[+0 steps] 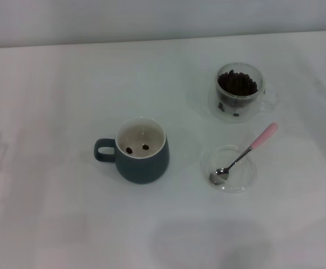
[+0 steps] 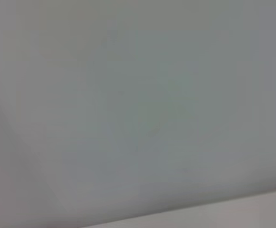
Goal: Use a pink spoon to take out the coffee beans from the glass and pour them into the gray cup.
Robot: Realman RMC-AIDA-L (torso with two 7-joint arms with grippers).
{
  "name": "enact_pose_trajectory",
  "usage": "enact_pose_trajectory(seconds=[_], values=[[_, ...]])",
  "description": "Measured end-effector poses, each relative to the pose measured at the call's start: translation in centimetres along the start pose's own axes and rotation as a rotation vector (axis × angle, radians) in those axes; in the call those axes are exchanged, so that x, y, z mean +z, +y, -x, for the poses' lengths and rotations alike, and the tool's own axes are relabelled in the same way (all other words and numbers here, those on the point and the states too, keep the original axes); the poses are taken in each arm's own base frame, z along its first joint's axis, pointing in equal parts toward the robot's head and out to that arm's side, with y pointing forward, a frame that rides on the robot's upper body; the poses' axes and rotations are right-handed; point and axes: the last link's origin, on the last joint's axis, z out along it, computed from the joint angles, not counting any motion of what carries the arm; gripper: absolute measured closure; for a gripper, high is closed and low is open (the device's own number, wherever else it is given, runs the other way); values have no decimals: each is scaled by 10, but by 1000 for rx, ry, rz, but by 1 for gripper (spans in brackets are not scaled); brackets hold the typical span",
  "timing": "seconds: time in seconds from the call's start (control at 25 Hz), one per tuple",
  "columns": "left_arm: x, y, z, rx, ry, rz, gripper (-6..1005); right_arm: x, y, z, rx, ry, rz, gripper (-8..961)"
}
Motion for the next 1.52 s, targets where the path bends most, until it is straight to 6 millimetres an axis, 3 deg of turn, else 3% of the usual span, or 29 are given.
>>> enact_pose_trajectory(seconds=[0.24, 0.44, 1.52], values=[[4, -5, 7, -78, -51, -29, 197, 5, 5, -31, -244, -216, -189, 71], [4, -10, 10, -85, -74, -60, 195, 11, 11, -36, -378, -295, -347, 71], [21, -6, 6, -87, -57, -48, 162, 26, 12, -39, -253, -266, -394, 75]])
